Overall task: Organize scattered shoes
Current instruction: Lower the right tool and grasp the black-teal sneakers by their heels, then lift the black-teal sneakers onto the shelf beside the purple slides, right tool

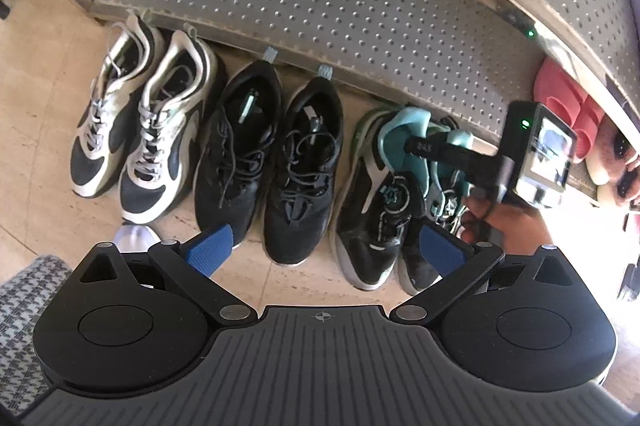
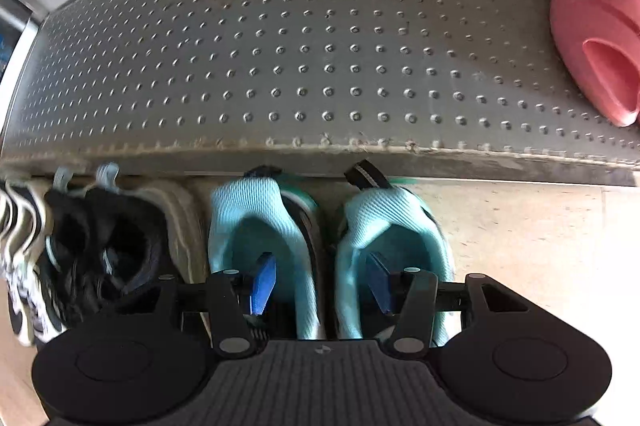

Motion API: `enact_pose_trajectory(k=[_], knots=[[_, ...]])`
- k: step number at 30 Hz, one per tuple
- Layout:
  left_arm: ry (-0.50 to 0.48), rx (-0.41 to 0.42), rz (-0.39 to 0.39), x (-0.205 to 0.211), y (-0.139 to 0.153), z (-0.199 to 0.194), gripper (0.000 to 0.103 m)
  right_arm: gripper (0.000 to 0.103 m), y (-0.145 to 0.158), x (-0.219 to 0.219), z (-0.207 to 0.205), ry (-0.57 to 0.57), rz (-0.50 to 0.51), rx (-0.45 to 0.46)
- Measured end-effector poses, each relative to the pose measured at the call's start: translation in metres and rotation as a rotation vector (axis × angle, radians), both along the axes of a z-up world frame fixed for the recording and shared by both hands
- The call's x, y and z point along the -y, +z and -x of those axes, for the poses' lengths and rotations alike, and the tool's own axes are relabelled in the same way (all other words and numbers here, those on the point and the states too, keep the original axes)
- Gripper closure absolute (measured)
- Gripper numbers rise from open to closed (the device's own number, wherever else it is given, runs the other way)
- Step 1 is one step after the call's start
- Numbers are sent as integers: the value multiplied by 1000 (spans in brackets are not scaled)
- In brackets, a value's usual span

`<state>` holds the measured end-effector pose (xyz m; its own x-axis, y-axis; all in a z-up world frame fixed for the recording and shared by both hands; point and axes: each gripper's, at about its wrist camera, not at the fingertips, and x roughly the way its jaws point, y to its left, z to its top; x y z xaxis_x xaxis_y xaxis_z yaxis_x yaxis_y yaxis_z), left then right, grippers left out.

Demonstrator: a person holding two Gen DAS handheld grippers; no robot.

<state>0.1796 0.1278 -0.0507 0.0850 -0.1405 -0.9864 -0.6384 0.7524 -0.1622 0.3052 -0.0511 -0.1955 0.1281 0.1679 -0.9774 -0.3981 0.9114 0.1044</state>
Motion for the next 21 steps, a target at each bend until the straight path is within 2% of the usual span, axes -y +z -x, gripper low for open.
enact_pose_trajectory(k=[4, 8, 9, 11, 13, 18, 21], knots=[[9, -18, -8, -2, -5, -2, 1, 54, -18, -4, 1, -3, 21, 48], [6, -21, -8, -1, -4, -3, 1, 46, -28, -5, 3, 0, 28, 108], [4, -20, -6, 0, -4, -2, 1, 47, -27, -4, 3, -6, 23, 113], [-2, -15, -5, 1, -2, -2, 1, 59, -25, -2, 5, -19, 13, 124], [-3, -10, -5, 2, 0, 0, 1, 70, -15, 2, 13, -37, -5, 148], [-9, 30, -24, 2, 13, 9, 1, 74, 18, 33, 48, -104, -95, 200], [-4, 58, -43, 1, 22, 19, 1, 76, 60, 59, 88, -137, -147, 255]])
